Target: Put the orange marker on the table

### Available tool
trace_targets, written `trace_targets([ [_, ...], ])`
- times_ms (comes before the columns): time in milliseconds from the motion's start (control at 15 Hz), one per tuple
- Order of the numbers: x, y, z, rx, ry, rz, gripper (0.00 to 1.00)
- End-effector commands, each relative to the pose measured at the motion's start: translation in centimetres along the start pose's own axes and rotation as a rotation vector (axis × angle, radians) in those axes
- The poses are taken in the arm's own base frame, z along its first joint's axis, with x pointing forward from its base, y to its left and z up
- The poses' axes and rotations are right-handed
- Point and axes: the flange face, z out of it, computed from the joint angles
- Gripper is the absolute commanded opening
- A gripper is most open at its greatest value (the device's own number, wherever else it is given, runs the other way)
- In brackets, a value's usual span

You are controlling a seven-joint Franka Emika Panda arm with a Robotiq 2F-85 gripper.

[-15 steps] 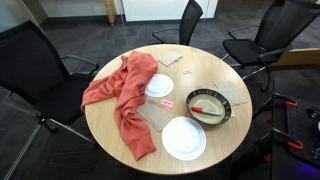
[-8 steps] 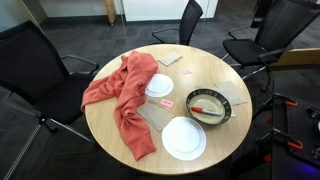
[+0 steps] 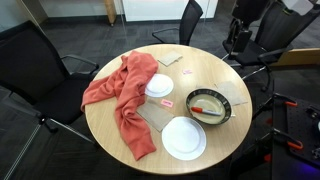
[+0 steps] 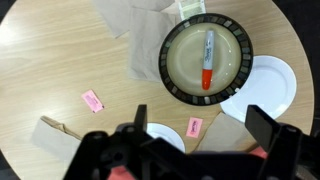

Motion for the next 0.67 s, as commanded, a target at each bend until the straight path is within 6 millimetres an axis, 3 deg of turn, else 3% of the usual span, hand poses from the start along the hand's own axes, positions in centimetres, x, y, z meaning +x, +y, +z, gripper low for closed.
trace_targets([
  [0, -0.15, -1.85, 2.64, 0.048, 0.046, -0.042, 1.0],
  [67, 0.0, -1.1, 1.7, 0.024, 0.023, -0.017, 1.0],
  [600, 0.11, -1.02, 2.48, 0.027, 0.023, -0.006, 1.0],
])
